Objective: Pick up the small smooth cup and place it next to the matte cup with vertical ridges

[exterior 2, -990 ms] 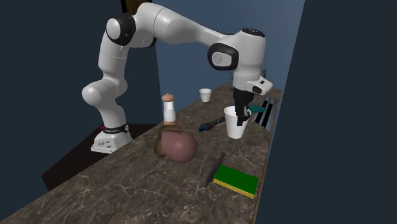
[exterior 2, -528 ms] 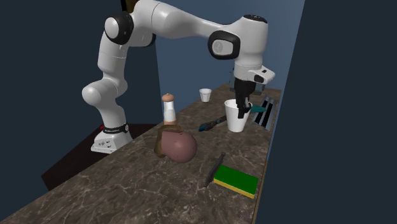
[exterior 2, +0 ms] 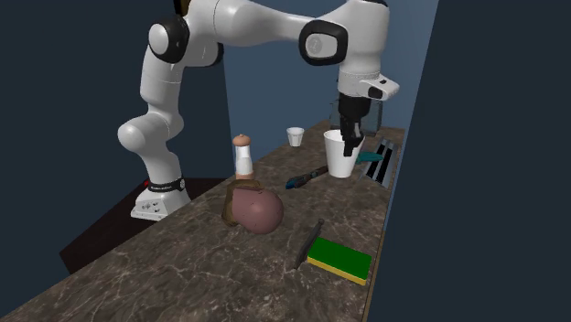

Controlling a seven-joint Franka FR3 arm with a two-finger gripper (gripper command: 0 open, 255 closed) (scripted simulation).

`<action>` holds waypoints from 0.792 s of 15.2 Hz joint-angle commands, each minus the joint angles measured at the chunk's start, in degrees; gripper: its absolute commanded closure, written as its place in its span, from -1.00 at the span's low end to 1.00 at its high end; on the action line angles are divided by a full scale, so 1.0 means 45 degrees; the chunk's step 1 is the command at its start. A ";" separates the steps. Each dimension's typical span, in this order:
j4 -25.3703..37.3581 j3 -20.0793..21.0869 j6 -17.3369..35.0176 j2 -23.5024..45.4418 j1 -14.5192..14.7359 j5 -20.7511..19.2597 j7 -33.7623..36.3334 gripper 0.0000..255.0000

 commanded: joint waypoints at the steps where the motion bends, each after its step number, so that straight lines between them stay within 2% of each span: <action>1: 0.0360 -0.0005 -0.0353 -0.0003 -0.0024 -0.0015 0.0079 1.00; 12: 0.2670 -0.0016 -0.2317 0.0307 -0.0273 0.0026 0.0445 1.00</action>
